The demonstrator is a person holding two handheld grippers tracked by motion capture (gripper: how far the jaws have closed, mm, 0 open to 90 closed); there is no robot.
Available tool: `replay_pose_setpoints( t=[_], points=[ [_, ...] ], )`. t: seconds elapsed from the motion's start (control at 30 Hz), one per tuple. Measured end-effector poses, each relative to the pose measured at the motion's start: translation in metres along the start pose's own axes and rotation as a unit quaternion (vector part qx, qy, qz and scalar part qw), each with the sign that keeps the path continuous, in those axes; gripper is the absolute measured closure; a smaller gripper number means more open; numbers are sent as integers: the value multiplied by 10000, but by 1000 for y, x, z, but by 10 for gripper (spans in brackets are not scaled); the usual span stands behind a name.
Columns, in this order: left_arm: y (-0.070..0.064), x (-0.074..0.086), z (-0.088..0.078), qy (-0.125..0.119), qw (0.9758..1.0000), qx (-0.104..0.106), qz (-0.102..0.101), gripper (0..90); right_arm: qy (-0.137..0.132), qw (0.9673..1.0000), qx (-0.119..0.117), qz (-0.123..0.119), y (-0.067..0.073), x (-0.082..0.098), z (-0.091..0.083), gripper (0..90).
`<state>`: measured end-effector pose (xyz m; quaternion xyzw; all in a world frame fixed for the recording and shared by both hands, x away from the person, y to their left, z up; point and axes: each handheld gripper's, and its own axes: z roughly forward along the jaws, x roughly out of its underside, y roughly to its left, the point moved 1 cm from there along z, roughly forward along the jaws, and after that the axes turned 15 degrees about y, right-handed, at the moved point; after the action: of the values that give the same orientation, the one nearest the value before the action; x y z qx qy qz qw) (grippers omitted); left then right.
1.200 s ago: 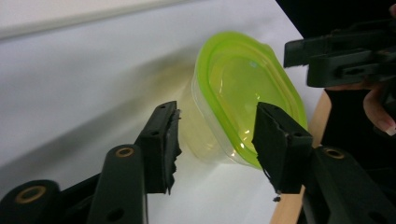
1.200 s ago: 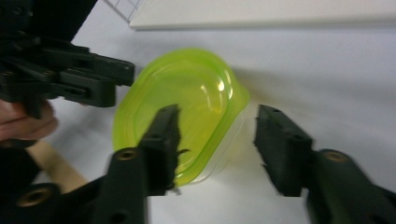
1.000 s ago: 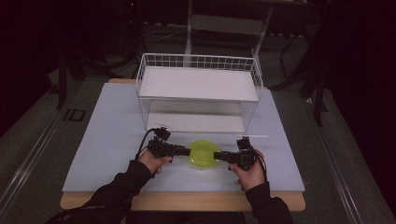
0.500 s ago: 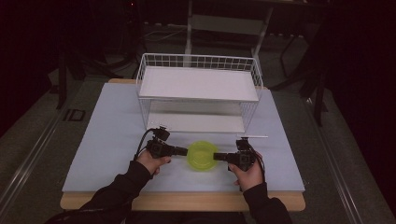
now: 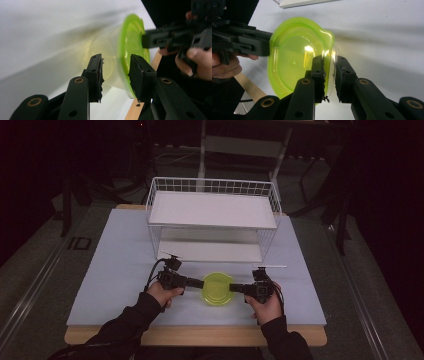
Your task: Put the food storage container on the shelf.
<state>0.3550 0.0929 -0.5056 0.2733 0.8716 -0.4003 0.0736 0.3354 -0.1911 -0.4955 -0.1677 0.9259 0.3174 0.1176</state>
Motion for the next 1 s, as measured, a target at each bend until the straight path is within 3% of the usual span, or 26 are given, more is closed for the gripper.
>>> replay_pose_setpoints(
  t=[0.1,0.2,0.33,0.5,0.73,1.0],
  points=[
    [-3,1,4,61,9999,-79,-9,697,-3,10000,20,-26,2,0,0,787],
    [-3,1,0,63,9997,-116,-181,762,4,10000,-50,-75,4,0,-1,790],
    [-5,2,-2,157,9990,-204,-366,778,21,9999,-40,-111,10,-1,-1,804],
    [-8,2,-7,48,9984,-189,-529,800,-30,9998,0,-219,17,0,-5,809],
    [-24,0,-23,-225,9986,-244,-406,808,-275,9985,-25,-463,29,-4,-21,809],
    [-52,-9,-59,-557,9975,-404,-129,813,-587,9952,-59,-787,52,-13,-46,810]
  ],
)
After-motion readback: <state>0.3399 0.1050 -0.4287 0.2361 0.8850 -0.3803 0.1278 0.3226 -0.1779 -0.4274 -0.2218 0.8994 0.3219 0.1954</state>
